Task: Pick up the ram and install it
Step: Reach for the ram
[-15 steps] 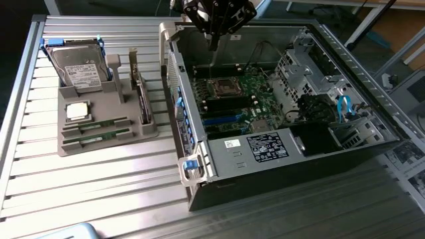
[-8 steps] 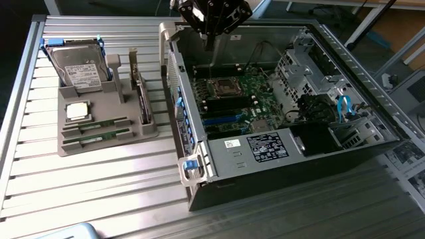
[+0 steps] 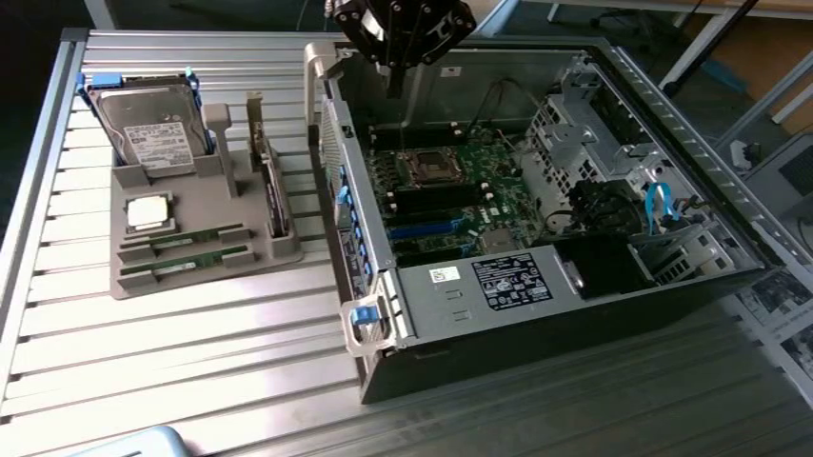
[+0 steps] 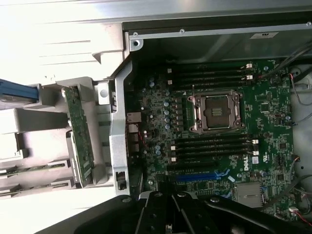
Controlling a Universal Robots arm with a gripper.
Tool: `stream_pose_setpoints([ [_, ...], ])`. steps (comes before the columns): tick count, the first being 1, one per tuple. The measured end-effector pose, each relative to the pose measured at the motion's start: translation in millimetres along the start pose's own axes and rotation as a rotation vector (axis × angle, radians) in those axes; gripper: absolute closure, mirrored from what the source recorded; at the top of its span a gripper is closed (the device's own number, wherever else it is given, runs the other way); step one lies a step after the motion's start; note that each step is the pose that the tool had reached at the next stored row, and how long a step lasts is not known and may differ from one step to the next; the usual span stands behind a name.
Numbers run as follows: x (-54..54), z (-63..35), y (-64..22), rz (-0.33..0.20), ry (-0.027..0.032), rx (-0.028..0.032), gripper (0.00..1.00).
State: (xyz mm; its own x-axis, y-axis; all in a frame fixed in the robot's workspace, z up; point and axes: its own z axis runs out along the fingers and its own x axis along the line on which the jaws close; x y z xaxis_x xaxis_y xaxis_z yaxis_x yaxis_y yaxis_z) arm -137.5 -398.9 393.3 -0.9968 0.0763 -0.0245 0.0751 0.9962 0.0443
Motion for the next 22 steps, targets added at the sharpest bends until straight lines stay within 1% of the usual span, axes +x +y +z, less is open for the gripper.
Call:
stream_pose_setpoints([
  [22,19.6,-0.4,-1.5,0.0,0.0,0.0,0.89],
])
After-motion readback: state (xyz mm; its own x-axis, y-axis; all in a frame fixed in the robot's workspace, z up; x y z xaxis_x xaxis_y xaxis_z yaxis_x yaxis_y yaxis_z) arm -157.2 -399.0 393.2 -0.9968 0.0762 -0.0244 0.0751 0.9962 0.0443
